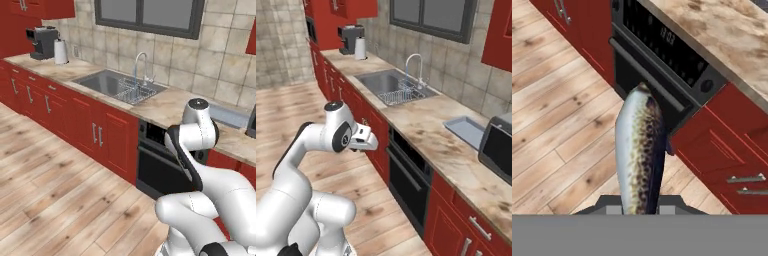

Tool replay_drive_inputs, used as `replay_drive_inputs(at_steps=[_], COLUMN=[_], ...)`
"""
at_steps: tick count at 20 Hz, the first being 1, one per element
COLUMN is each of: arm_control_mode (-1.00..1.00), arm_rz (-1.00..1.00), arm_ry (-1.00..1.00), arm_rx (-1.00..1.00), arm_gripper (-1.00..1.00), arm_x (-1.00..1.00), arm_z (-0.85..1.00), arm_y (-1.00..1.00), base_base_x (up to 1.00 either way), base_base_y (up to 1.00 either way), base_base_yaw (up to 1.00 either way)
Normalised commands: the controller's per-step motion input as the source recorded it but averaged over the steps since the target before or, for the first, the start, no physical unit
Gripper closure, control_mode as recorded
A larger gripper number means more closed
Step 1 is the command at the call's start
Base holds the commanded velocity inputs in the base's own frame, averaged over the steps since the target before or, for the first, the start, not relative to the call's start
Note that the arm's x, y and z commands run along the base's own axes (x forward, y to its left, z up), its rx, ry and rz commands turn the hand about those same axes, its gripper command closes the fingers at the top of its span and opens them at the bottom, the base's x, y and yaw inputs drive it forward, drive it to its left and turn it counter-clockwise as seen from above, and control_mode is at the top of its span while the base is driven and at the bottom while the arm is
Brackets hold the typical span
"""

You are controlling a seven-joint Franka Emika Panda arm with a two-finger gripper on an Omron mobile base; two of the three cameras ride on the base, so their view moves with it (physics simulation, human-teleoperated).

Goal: Take the fish out of the fridge, briefly rinse it in the sink, and place it on the tray next to the sink.

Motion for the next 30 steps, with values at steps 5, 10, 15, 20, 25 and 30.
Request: replay_drive_inputs(at_steps=[5,10,15,20,25,30], arm_control_mode=[1.00,1.00,1.00,1.00,1.00,1.00], arm_rz=[0.00,0.00,0.00,0.00,0.00,0.00], arm_ry=[0.00,0.00,0.00,0.00,0.00,0.00], arm_rx=[0.00,0.00,0.00,0.00,0.00,0.00], arm_gripper=[1.00,1.00,1.00,1.00,1.00,1.00], arm_x=[0.00,0.00,0.00,0.00,0.00,0.00], arm_z=[0.00,0.00,0.00,0.00,0.00,0.00], arm_y=[0.00,0.00,0.00,0.00,0.00,0.00], base_base_x=[1.00,1.00,1.00,1.00,0.71,0.29], base_base_y=[0.00,0.47,0.68,0.26,0.54,0.78], base_base_yaw=[-0.02,-0.23,-0.40,-0.55,-0.58,-0.56])
